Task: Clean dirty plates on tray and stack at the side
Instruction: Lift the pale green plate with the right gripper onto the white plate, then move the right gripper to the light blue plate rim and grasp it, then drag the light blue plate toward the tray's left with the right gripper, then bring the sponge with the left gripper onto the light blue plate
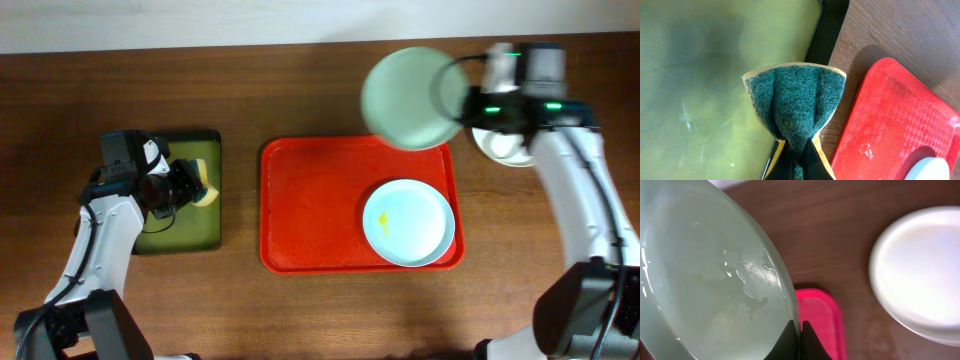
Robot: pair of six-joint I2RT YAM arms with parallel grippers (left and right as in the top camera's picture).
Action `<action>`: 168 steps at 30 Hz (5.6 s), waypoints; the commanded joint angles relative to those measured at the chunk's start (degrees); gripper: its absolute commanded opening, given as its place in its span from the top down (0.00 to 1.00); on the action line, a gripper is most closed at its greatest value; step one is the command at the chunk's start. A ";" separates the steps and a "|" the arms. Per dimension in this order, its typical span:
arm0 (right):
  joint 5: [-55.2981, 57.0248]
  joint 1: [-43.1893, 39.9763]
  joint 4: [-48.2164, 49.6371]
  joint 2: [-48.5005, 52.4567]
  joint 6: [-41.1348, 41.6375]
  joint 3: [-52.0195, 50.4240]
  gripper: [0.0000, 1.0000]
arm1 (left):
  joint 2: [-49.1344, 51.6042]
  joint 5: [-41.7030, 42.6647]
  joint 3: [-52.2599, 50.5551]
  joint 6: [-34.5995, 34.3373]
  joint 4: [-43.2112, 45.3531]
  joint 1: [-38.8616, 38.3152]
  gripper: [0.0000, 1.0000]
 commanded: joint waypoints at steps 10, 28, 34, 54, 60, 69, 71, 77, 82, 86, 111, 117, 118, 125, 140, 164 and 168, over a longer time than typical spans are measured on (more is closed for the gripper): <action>3.39 -22.34 5.90 5.73 10.16 0.42 0.96 | -0.46 0.83 -0.04 1.11 0.17 0.31 1.00; 6.62 -22.14 13.66 20.02 10.12 0.39 0.91 | -0.46 0.85 -0.04 1.09 0.76 0.31 1.00; 6.38 -22.14 9.84 18.45 10.14 0.42 0.64 | -0.46 0.81 -0.04 1.09 1.29 0.31 1.00; 6.43 -3.91 -17.59 -15.39 9.77 0.39 0.38 | 10.05 -23.63 -0.07 -2.10 10.10 0.28 1.00; 7.50 2.27 -24.17 -13.29 8.59 -3.56 0.32 | 15.98 -23.85 -0.07 -2.08 12.00 0.31 1.00; 8.09 3.56 -21.51 -12.98 14.21 -18.58 0.43 | 19.28 -24.06 -0.07 -0.79 12.20 0.31 1.00; 7.30 3.61 -19.52 -12.98 14.88 -21.92 0.47 | 19.28 -24.06 -0.07 -0.79 12.22 0.31 1.00; 7.48 3.61 -13.38 -12.98 15.96 -30.53 0.53 | 19.28 -23.76 -0.07 -0.81 12.50 0.31 1.00; 7.45 3.58 -7.48 -12.98 18.10 -34.99 0.57 | 19.28 -23.19 -0.07 -0.81 12.55 0.31 1.00; 7.43 3.61 -5.29 -12.98 19.39 -37.68 0.60 | 19.28 -23.19 -0.04 -0.81 12.55 0.31 1.00; 5.55 3.72 2.84 -9.35 20.41 -43.08 0.79 | 19.28 -23.19 -0.07 -0.81 12.61 0.31 1.00; 1.55 3.72 5.70 -8.50 20.09 -42.73 0.96 | 19.28 -23.19 -0.04 -0.79 12.59 0.28 1.00; -0.13 3.72 6.64 -8.50 18.34 -42.66 0.96 | 19.26 -23.19 -0.04 -0.79 12.57 0.28 1.00; -4.59 10.05 10.91 -8.50 12.59 -40.37 0.96 | 17.27 -22.86 -0.04 -0.74 12.46 0.17 1.00; 5.07 28.65 21.00 -3.08 12.85 -40.35 0.96 | 11.23 -15.65 -0.04 1.16 11.15 -5.01 1.00; 6.23 27.58 15.21 3.06 11.32 -33.77 0.72 | -6.56 -11.30 -0.04 2.40 -3.96 -6.21 1.00; 5.68 27.58 15.30 4.70 11.32 -33.77 0.87 | -6.56 -11.30 -0.04 2.40 -4.35 -6.21 1.00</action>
